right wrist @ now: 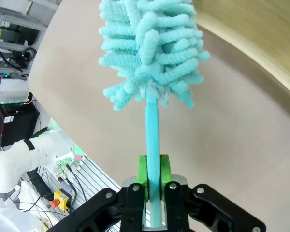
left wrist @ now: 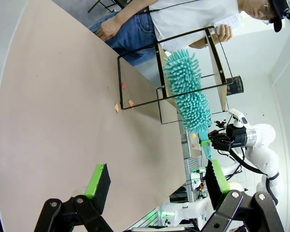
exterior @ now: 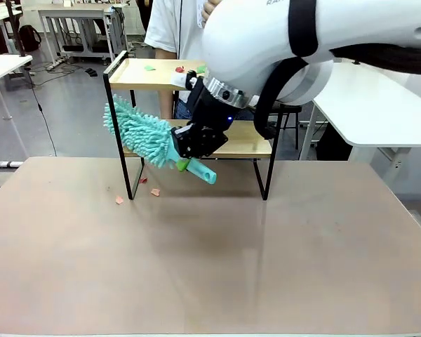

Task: Clean the shelf.
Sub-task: Clean the specific tier of the Shelf with the Duster once objects are removed.

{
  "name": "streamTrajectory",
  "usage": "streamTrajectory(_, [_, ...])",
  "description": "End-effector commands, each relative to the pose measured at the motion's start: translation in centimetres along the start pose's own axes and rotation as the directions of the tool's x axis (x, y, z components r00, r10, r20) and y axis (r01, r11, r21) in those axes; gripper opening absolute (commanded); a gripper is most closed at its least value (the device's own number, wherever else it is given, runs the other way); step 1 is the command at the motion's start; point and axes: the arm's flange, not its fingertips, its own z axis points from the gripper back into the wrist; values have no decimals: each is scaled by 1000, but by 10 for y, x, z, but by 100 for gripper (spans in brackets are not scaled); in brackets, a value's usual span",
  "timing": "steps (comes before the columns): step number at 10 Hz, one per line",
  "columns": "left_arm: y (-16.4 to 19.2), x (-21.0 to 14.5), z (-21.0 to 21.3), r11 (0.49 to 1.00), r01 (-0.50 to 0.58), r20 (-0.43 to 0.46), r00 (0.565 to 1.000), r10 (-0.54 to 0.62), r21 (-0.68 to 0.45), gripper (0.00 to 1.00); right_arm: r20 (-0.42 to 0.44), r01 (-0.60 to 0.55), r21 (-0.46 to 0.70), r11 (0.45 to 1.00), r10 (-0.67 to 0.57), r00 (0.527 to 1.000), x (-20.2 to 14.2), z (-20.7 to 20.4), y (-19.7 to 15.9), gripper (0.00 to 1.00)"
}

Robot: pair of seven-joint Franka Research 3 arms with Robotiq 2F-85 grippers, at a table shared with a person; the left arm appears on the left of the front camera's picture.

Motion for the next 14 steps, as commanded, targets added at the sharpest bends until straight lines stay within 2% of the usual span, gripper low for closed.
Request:
streamTrajectory(1, [0, 0, -1, 999, 28, 12, 1000, -28, -19, 100, 15, 6, 4, 1000, -6, 1000, -11, 3, -5, 12])
streamTrajectory(4, [0, 0, -1, 999, 28, 12, 1000, -28, -19, 100, -3, 36, 13, 999, -36, 999, -23, 19, -15, 12])
streamTrajectory(6, [0, 0, -1, 999, 28, 12, 1000, -28, -19, 100, -41, 104, 105, 989, -100, 994, -62, 70, -44, 12])
streamTrajectory(7, [0, 0, -1, 999, 28, 12, 1000, -28, -19, 100, -97, 117, 156, 981, -103, 990, -91, 101, -59, 12])
streamTrajectory(8, [0, 0, -1, 999, 28, 12, 1000, -28, -19, 100, -220, 151, 199, 968, -106, 970, -124, 130, -74, 12])
streamTrajectory(9, [0, 0, -1, 999, 28, 12, 1000, -28, -19, 100, -345, 126, 222, 967, -43, 938, -151, 149, -87, 12])
streamTrajectory(11, [0, 0, -1, 999, 28, 12, 1000, -28, -19, 100, -488, 92, 279, 956, 58, 871, -207, 189, -118, 12])
streamTrajectory(12, [0, 0, -1, 999, 28, 12, 1000, -28, -19, 100, -449, 106, 341, 934, 62, 891, -235, 218, -138, 12])
streamTrajectory(13, [0, 0, -1, 999, 28, 12, 1000, -28, -19, 100, -343, 53, 465, 884, 125, 931, -269, 255, -160, 12])
streamTrajectory(14, [0, 0, -1, 999, 28, 12, 1000, -28, -19, 100, -258, 31, 535, 844, 129, 958, -301, 284, -183, 12])
